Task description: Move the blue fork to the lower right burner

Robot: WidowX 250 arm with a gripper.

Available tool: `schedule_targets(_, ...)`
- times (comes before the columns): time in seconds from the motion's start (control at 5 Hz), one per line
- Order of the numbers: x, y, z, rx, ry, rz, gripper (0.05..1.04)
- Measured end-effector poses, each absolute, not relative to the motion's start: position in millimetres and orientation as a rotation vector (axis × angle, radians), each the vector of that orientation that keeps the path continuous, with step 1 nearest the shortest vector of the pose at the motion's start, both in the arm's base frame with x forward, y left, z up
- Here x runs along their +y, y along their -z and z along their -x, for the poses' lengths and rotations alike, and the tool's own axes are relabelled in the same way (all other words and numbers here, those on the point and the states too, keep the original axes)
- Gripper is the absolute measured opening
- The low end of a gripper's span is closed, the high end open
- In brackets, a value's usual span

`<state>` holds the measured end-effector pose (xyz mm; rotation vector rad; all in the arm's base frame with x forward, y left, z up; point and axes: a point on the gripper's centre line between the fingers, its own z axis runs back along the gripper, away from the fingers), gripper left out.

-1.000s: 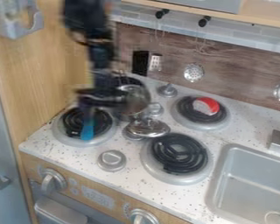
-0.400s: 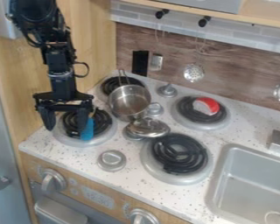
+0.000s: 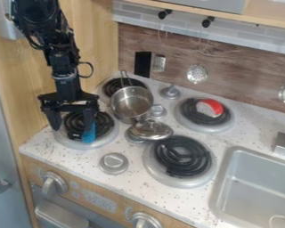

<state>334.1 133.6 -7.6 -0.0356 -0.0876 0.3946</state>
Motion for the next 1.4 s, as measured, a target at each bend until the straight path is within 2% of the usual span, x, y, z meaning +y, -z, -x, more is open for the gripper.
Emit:
schedule_targets(0.4, 119, 11, -339, -0.108, -0.402, 0.056, 0.999)
schedule_targets(0.6, 111, 34, -333, -0.039, -0.388, 0.052, 0.999)
schedule_targets(0.8, 105, 48, -334, 0.005, -0.371, 0.040, 0.937)
schedule_targets(1.0, 106, 52, -333, 0.021, -0.379, 0.029, 0.624)
schedule_targets(1.2, 107, 52, -333, 0.018, -0.376, 0.026, 0.385)
schedule_targets(1.4, 106, 54, -331, 0.016, -0.365, 0.027, 0.370)
